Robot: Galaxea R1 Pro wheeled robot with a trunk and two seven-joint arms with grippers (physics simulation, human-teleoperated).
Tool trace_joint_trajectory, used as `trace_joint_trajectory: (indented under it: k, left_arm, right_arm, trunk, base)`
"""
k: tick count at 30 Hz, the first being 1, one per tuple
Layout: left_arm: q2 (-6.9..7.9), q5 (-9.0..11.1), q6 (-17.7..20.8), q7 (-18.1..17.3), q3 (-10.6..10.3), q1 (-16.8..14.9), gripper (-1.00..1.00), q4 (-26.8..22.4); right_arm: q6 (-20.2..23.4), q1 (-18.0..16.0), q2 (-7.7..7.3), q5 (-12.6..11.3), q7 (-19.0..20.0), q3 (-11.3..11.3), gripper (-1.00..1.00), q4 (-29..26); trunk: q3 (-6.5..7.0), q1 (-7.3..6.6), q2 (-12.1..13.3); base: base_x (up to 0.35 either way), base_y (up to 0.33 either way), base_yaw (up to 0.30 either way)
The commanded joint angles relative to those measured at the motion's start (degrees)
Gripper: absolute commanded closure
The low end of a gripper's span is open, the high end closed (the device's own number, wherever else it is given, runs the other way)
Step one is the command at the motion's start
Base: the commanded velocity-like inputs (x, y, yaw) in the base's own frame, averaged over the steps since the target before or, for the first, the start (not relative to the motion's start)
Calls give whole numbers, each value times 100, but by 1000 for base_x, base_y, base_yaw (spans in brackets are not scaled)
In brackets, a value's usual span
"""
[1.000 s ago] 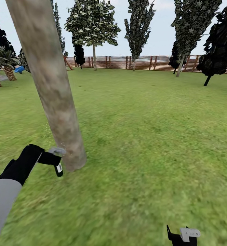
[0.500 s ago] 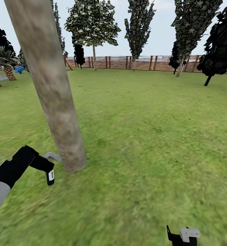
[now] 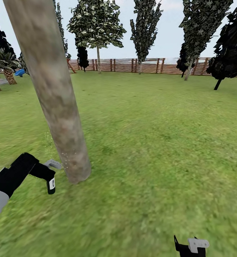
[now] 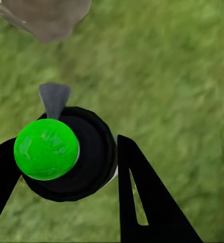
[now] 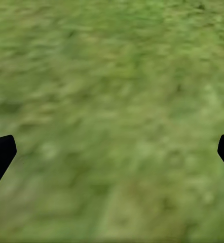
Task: In the garden, pick up the pesticide atomizer on the floor and spray pesticide onto both trees until each tree trunk is fully covered.
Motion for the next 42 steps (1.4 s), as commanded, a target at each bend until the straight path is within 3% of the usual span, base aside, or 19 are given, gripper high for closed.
trace_joint_trajectory:
  k: [1, 4, 5, 7, 9, 13, 16, 18, 23, 36, 38, 40, 42]
  left_arm:
    - [-122, -116, -11, -53, -15, -17, 100, -7]
    - [-209, -115, 1, -57, 7, -78, 100, -1]
    - [-163, -115, 2, -59, 38, -122, 100, 0]
    - [96, -113, 1, -67, 306, -273, 100, 16]
    - [171, -118, -41, -59, 459, -228, 100, 52]
    - [169, -134, -87, -47, 448, 89, 100, 29]
    - [154, -135, -71, -44, 465, 159, 100, -9]
    - [148, -132, -24, -49, 480, 122, 100, -23]
    - [168, -134, 12, -68, 482, -452, 100, -121]
    - [169, -140, 12, -60, 455, -439, 100, -131]
    - [172, -236, 12, -60, 464, -439, 100, -131]
    - [159, -508, 12, -60, 493, -440, 100, -126]
    - [153, -565, 12, -60, 500, -439, 100, -124]
  right_arm:
    - [-18, -4, 2, 61, -21, -29, -100, 6]
    - [-17, -2, 2, 61, -21, -29, -100, 6]
    - [-17, -2, 2, 61, -21, -29, -100, 6]
    - [-15, -2, 2, 61, -21, -29, -100, 6]
    - [-17, -4, 2, 61, -18, -29, -100, 6]
    - [-16, -2, 2, 61, -16, -29, -100, 6]
    - [-11, -2, 2, 61, -15, -29, -100, 6]
    - [-16, -2, 2, 61, -14, -29, -100, 6]
    - [-16, -3, 2, 61, -13, -29, -100, 7]
    - [-10, -2, 2, 61, -21, -29, -100, 6]
    - [-11, -2, 2, 61, -21, -29, -100, 6]
    - [-11, -2, 2, 61, -21, -29, -100, 6]
    - [-10, -3, 2, 61, -21, -29, -100, 6]
  trunk:
    - [-5, -1, -2]
    - [-5, -1, -2]
    - [-5, -1, -2]
    - [-5, -1, -2]
    - [-5, -1, -2]
    - [-5, -1, -2]
    - [-5, -1, -2]
    - [-5, -1, -2]
    - [-5, -1, -2]
    - [-5, -1, -2]
    - [-5, -1, -2]
    - [-5, -1, -2]
    - [-5, -1, -2]
  base:
    - [0, 0, 0]
    - [0, 0, 0]
    - [0, 0, 0]
    - [0, 0, 0]
    - [0, 0, 0]
    - [0, 0, 0]
    - [0, 0, 0]
    - [0, 0, 0]
    - [0, 0, 0]
    - [7, -263, 99]
    - [104, -270, 274]
    - [157, -253, 276]
    - [184, -236, 276]
